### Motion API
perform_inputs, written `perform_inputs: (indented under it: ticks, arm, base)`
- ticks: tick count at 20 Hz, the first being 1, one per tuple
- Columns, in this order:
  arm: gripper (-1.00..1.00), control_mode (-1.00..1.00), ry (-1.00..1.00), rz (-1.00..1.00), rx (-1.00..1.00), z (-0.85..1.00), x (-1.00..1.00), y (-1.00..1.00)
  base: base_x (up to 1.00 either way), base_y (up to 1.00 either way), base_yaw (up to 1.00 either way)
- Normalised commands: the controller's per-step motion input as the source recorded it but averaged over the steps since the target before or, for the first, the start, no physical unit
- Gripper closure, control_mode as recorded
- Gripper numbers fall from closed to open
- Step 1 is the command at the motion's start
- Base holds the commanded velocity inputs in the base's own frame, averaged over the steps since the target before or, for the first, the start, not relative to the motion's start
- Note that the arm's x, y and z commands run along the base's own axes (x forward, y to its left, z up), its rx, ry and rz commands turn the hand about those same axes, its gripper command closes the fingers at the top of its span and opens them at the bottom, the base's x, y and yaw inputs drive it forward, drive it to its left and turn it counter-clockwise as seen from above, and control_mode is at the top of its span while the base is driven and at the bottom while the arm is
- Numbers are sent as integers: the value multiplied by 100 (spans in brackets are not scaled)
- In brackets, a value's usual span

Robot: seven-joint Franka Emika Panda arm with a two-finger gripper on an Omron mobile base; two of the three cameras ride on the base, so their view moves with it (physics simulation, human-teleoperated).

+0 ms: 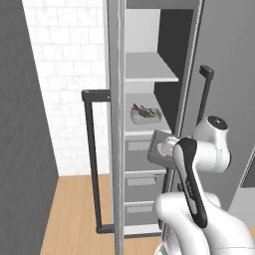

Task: Take the meat container that has the fish and place it on the second highest rack of the freezer. Then take the vegetable container that has the lemon and garlic and place it on the highest rack of the freezer.

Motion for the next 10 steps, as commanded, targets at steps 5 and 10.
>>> perform_inputs:
  ticks: [5, 10]
  arm:
    - [100, -100, -17, -22, -8, 14, -36, 16]
    - [100, -100, -9, -23, -1, 48, -28, -1]
  base:
    - [0, 0, 0]
    - [0, 0, 0]
